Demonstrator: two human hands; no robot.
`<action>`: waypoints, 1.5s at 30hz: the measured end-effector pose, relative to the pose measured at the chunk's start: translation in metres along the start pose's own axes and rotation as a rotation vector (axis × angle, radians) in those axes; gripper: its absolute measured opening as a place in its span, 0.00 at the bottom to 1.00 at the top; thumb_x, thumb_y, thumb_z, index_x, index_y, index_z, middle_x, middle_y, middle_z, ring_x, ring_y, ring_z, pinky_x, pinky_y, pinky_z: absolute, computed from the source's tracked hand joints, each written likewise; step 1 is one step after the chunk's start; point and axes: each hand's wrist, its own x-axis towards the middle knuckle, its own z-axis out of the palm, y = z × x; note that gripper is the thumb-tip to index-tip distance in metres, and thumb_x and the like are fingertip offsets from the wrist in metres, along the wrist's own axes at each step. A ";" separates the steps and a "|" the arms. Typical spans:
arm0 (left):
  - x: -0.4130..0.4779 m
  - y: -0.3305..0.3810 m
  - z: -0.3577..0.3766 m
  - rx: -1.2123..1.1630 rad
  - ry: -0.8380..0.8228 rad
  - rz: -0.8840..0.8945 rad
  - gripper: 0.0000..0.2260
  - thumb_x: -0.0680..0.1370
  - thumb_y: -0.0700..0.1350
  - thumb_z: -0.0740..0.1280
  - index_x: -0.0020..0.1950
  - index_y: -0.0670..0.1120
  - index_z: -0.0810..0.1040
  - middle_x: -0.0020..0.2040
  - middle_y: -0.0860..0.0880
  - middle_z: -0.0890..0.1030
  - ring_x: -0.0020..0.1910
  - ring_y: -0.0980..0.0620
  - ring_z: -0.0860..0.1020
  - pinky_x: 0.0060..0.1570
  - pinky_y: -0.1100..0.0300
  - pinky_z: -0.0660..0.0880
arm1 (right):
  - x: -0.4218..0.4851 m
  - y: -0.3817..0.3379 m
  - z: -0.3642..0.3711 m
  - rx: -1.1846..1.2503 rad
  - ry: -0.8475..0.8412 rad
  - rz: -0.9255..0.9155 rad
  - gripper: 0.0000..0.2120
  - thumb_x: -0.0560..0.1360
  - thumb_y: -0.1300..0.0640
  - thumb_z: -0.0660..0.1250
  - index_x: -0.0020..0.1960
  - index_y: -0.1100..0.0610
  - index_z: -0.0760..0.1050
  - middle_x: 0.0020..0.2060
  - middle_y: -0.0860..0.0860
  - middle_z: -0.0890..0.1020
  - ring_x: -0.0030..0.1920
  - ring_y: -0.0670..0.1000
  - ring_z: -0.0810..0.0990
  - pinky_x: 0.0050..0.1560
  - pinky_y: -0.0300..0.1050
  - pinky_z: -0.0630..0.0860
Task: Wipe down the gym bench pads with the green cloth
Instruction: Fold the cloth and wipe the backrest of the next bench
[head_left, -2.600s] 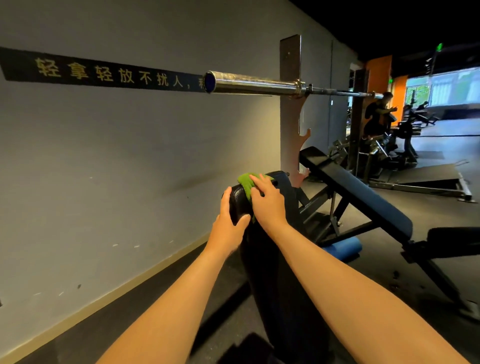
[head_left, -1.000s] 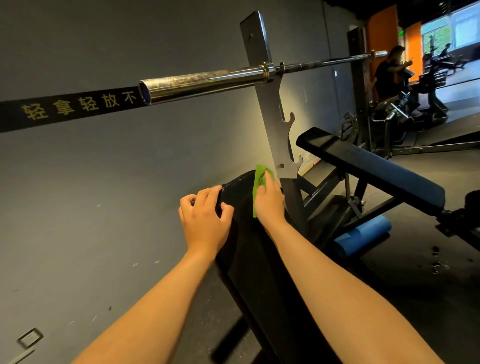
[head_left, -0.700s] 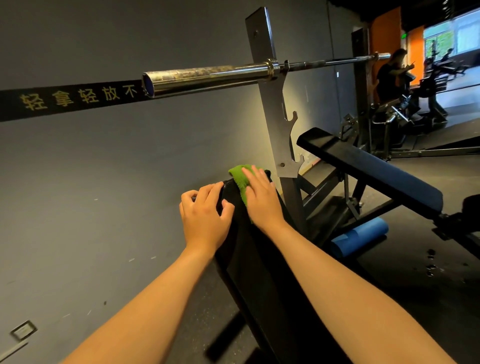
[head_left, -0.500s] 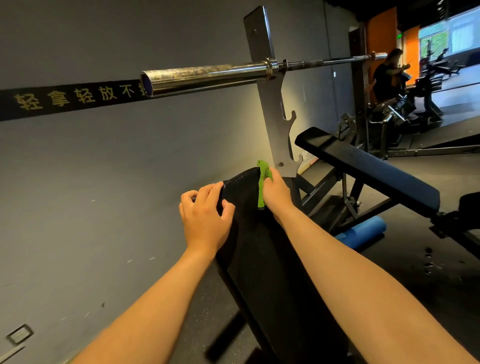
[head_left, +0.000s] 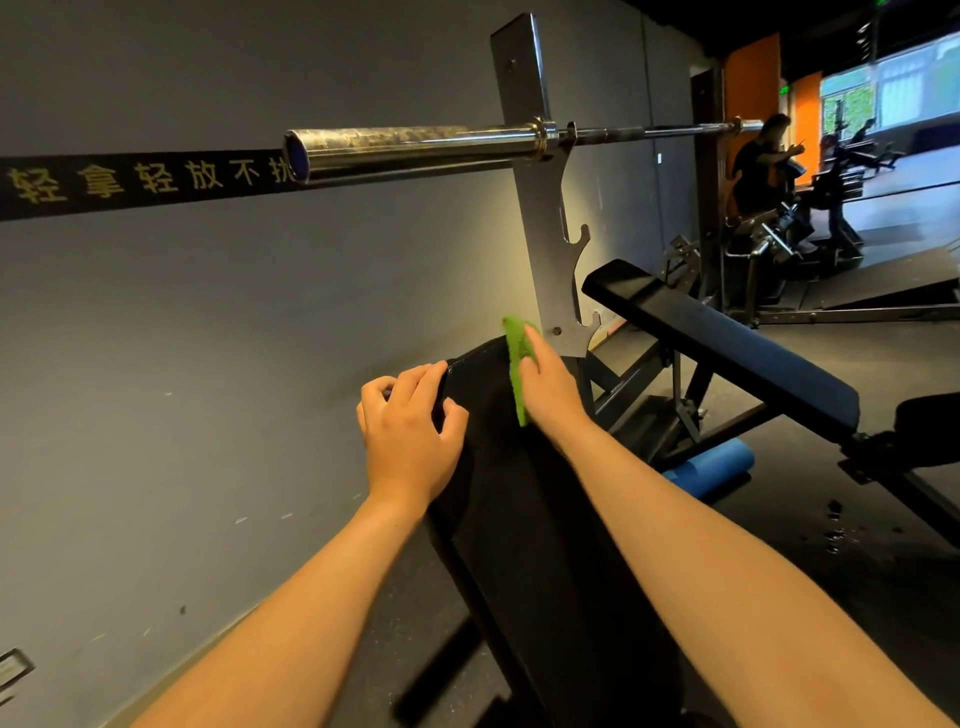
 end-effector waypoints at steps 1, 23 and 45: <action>0.001 0.000 0.000 -0.015 -0.004 -0.007 0.19 0.78 0.51 0.61 0.67 0.50 0.79 0.60 0.56 0.80 0.59 0.51 0.68 0.57 0.52 0.71 | 0.004 0.001 -0.001 0.063 0.001 0.079 0.24 0.85 0.57 0.50 0.80 0.45 0.55 0.76 0.52 0.65 0.74 0.55 0.65 0.72 0.55 0.65; -0.030 -0.025 -0.034 -0.503 -0.145 -0.259 0.24 0.80 0.51 0.68 0.74 0.47 0.68 0.74 0.49 0.65 0.74 0.58 0.61 0.75 0.52 0.61 | -0.073 -0.038 0.040 -0.152 -0.065 -0.202 0.25 0.84 0.60 0.53 0.79 0.46 0.57 0.80 0.47 0.53 0.80 0.49 0.44 0.79 0.57 0.48; -0.050 -0.028 -0.054 -0.868 -0.315 -0.450 0.29 0.83 0.40 0.63 0.82 0.53 0.56 0.80 0.55 0.60 0.78 0.56 0.59 0.76 0.58 0.60 | -0.134 -0.049 0.057 -0.158 -0.185 -0.319 0.23 0.85 0.56 0.56 0.78 0.42 0.60 0.79 0.41 0.55 0.80 0.43 0.44 0.76 0.49 0.46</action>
